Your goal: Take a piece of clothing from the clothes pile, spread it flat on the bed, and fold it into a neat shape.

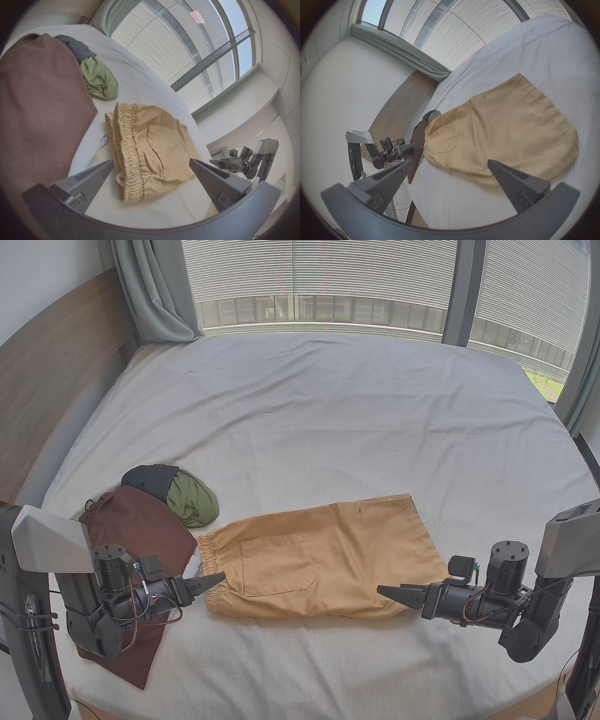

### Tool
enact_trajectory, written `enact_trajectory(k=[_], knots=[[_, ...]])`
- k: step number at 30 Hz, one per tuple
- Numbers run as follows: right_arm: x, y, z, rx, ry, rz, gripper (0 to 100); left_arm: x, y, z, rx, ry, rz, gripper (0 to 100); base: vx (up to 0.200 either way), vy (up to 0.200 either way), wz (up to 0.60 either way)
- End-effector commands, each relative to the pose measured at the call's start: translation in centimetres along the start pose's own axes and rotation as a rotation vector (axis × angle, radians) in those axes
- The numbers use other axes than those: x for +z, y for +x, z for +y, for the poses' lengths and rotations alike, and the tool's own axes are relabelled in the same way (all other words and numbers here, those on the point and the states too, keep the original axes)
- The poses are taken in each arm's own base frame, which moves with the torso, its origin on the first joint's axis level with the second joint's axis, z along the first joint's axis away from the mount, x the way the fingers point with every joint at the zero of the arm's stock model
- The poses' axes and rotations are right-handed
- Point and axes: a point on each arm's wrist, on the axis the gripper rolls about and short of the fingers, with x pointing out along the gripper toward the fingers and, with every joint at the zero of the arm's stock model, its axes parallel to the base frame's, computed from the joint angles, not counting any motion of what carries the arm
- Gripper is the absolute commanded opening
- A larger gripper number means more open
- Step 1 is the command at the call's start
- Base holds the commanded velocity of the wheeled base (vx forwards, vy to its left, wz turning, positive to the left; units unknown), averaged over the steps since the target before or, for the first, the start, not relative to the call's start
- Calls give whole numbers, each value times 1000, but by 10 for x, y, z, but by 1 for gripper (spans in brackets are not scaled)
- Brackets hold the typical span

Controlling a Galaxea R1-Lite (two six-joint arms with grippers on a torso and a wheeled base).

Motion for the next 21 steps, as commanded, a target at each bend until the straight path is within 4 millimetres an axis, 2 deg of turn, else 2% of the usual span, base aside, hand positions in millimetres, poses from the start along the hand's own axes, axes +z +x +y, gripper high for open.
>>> enact_trajectory(k=[1, 11, 15, 21], knots=[[-2, 1, -2, -4, 5, 9, 100, -3, 3, 3, 2, -13, 9, 100, 0, 0, 0], [-5, 3, -4, -9, 8, 18, 100, -14, 10, 13, 23, -32, 37, 100, 0, 0, 0], [-6, 4, -3, -5, 7, 23, 100, -23, 20, 25, 33, -49, 57, 100, 0, 0, 0], [-9, 6, -5, -10, 12, 33, 100, -28, 29, 29, 26, -61, 68, 100, 0, 0, 0]])
